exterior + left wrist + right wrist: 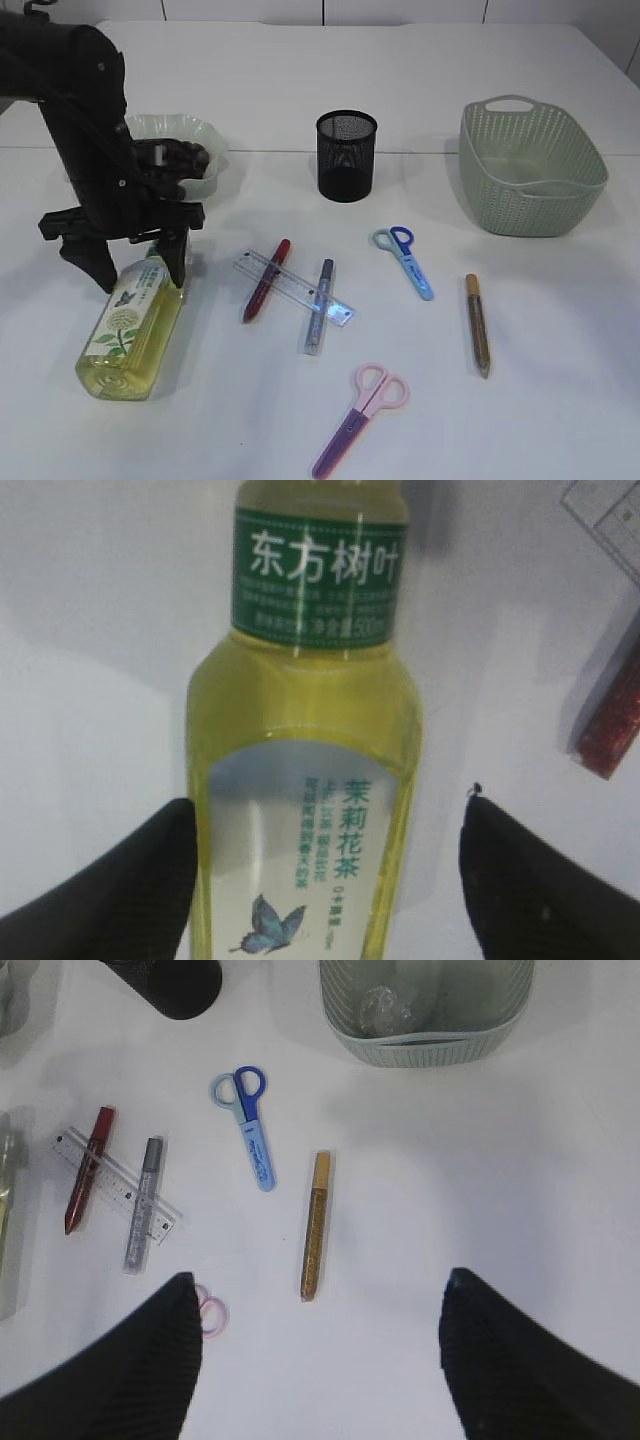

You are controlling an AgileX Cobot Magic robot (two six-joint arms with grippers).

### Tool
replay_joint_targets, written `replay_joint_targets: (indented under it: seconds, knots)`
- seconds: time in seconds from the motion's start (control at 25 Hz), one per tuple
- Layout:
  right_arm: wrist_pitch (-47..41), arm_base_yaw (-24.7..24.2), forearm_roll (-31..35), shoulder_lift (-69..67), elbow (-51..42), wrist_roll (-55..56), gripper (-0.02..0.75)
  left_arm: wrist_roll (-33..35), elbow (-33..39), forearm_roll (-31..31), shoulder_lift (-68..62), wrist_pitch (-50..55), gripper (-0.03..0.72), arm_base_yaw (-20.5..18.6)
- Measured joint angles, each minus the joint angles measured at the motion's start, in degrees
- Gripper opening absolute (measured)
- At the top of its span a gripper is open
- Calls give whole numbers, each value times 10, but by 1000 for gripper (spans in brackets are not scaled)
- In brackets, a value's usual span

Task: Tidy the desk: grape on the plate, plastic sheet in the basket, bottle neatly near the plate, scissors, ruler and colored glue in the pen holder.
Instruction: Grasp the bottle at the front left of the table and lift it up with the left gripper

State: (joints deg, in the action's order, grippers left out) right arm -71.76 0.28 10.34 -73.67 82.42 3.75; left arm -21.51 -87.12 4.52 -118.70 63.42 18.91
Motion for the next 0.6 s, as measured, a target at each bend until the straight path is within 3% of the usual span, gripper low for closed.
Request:
replay_joint_targets:
  seconds: [0.6]
  knots:
    - [0, 0, 0, 1, 0, 0, 575, 0, 0, -5, -26, -13, 591, 0]
